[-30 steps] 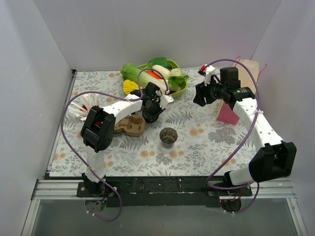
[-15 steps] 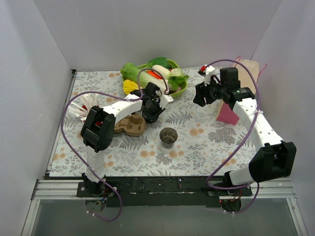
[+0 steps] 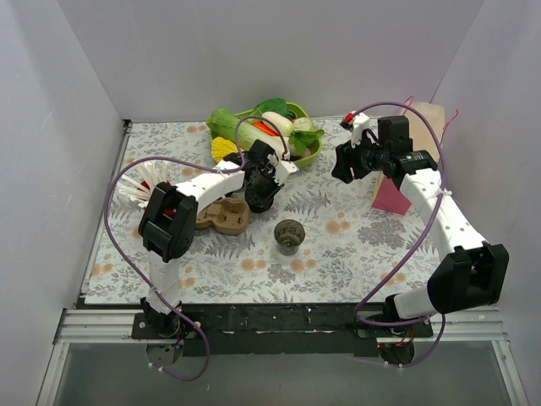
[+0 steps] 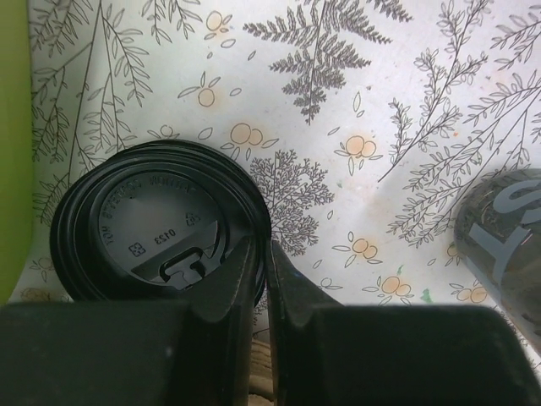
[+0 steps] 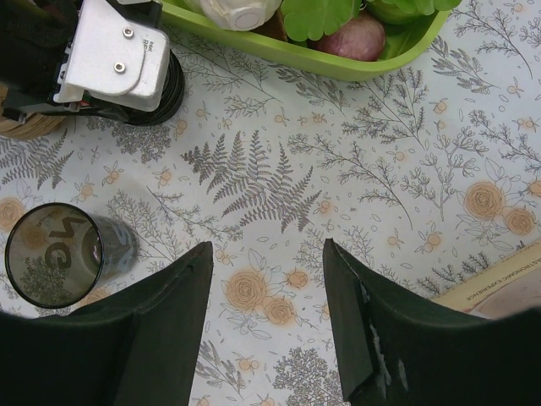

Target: Pack the takeout coffee

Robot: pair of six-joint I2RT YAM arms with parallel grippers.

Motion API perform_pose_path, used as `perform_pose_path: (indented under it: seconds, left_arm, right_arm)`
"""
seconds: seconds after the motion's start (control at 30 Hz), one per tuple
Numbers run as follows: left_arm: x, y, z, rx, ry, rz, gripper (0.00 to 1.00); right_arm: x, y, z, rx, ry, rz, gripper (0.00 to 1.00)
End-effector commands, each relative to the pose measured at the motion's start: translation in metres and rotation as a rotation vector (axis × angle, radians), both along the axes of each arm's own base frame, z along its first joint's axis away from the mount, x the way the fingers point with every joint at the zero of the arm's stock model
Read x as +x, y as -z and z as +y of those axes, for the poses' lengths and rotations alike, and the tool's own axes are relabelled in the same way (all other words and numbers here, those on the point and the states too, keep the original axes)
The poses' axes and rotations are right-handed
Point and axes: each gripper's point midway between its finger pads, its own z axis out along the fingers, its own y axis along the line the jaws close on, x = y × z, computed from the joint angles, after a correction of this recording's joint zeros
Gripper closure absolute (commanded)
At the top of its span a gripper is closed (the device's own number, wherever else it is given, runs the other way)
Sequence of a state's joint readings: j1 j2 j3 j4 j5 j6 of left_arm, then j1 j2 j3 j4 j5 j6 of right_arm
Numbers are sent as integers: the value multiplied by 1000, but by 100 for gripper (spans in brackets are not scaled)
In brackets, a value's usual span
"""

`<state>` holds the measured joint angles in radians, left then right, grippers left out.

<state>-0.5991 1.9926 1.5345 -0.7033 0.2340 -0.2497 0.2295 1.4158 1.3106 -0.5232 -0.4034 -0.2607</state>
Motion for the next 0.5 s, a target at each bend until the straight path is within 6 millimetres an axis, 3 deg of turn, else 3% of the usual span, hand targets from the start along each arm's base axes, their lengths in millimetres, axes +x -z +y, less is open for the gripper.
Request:
perform_pose_path:
  seconds: [0.0,0.3,0.37,0.47]
  left_arm:
    - [6,-31,-10,-68,-2,-32,95]
    - [0,-26,-12,-78,-2,-3,94]
    - [-2,-24,-12,-86,-6,9,86]
    - [-5,-21,-13,-90,-10,28,85]
  right_arm:
    - [2,1,4,17,-9,-4,37]
    - [4,1,5,19,-9,-3,37]
    - [5,1,5,22,-6,-4,37]
    - [6,1,6,24,-5,1,37]
